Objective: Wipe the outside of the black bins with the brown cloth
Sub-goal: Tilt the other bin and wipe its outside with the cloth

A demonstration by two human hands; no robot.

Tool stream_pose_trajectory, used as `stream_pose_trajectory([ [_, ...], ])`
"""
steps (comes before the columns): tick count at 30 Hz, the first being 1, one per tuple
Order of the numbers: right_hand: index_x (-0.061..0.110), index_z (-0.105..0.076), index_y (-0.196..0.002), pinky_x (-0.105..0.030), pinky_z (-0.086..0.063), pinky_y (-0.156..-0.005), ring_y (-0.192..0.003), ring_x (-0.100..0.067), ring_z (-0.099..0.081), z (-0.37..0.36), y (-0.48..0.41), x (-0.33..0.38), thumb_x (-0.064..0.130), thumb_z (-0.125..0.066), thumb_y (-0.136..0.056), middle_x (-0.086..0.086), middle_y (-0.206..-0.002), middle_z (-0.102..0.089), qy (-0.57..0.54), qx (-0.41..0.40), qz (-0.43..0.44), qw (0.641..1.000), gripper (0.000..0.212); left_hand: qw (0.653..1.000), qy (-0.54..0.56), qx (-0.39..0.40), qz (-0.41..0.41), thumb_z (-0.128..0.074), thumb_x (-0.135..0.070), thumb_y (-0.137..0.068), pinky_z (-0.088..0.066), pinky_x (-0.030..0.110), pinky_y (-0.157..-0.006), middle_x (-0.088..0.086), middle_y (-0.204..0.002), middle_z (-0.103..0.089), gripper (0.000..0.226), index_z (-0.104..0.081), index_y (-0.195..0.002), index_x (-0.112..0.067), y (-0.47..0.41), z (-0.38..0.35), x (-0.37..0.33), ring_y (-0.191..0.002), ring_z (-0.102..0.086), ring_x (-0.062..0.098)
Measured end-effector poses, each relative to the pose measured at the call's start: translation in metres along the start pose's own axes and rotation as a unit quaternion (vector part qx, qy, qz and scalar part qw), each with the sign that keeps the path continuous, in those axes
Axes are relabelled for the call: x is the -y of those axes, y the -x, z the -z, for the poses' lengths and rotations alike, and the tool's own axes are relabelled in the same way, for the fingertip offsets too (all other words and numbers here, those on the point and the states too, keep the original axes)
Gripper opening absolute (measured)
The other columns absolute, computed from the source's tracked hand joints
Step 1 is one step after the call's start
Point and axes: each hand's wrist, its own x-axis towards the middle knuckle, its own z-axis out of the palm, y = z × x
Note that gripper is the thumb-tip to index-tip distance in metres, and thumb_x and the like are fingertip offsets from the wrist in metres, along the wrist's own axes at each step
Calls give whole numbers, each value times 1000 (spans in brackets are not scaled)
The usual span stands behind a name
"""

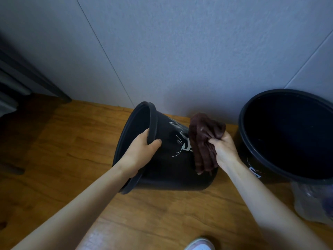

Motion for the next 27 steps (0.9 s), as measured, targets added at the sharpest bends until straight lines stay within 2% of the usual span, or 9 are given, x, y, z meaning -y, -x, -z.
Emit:
stream_pose_trajectory([
  [2,28,-63,-92,-29,-49,-86,-101,-19,-60,1,0,-3,-11,-42,-91,3,-101,-65,91,4,52,994,44,1000,-14,1,-4,-47,-14,-95,-41,10,-60,-19,-88,-55,18,-46,-105,-28,0,-1,0,-79,-52,-4],
  [5,23,-54,-123,-36,-37,-107,-123,-19,-48,5,1,-10,-9,-38,-92,-2,-130,-54,214,23,95,972,48,1000,-15,1,-2,-47,-14,-95,-40,12,-62,-19,-88,-54,21,-47,-113,-25,-2,-3,0,-79,-51,-3],
  [7,20,-39,-136,-30,-37,-101,-124,-18,-44,6,2,-10,-5,-41,-90,-3,-134,-45,208,37,74,975,53,1000,-12,3,2,-47,-14,-95,-40,12,-62,-18,-88,-54,21,-48,-115,-23,-3,-4,-2,-79,-51,-2],
  [12,14,-34,-128,-23,-38,-86,-104,-10,-49,8,5,-9,8,-64,-84,3,-115,-49,253,8,89,963,53,1000,-3,-1,8,-47,-14,-95,-40,13,-62,-16,-87,-55,17,-46,-108,-26,-4,-3,-1,-79,-52,-2],
  [16,22,-41,-117,-30,-50,-77,-92,-15,-61,9,9,3,8,-56,-86,-1,-108,-60,123,-31,32,991,38,1000,12,-16,12,-47,-12,-95,-39,13,-61,-15,-86,-56,16,-46,-102,-27,-4,-1,0,-78,-52,-1],
  [20,21,-60,-99,-34,-52,-73,-85,-21,-63,8,21,22,22,-48,-91,-6,-95,-65,13,13,-87,996,14,999,20,-25,18,-46,-13,-95,-40,14,-62,-13,-87,-57,16,-46,-103,-26,-5,-1,2,-81,-54,1],
  [23,17,-68,-88,-36,-52,-75,-82,-24,-65,10,32,31,35,-49,-88,-7,-84,-71,-76,48,-156,984,27,999,-1,-32,-4,-48,-12,-94,-44,13,-66,-15,-90,-57,28,-46,-120,-22,-5,-3,5,-85,-55,0],
  [25,18,-73,-73,-35,-50,-71,-75,-22,-66,12,36,34,36,-43,-91,-5,-73,-73,-127,73,-151,978,40,998,-31,-46,-38,-51,-10,-93,-47,9,-62,-14,-94,-56,42,-36,-132,-18,-4,-6,6,-81,-55,-3],
  [27,19,-74,-59,-35,-50,-71,-72,-20,-65,12,41,37,36,-41,-93,-3,-69,-72,-178,85,-134,971,50,991,-64,-73,-92,-54,-7,-91,-51,11,-66,-12,-94,-56,60,-22,-140,-15,-3,-9,9,-82,-62,4],
])
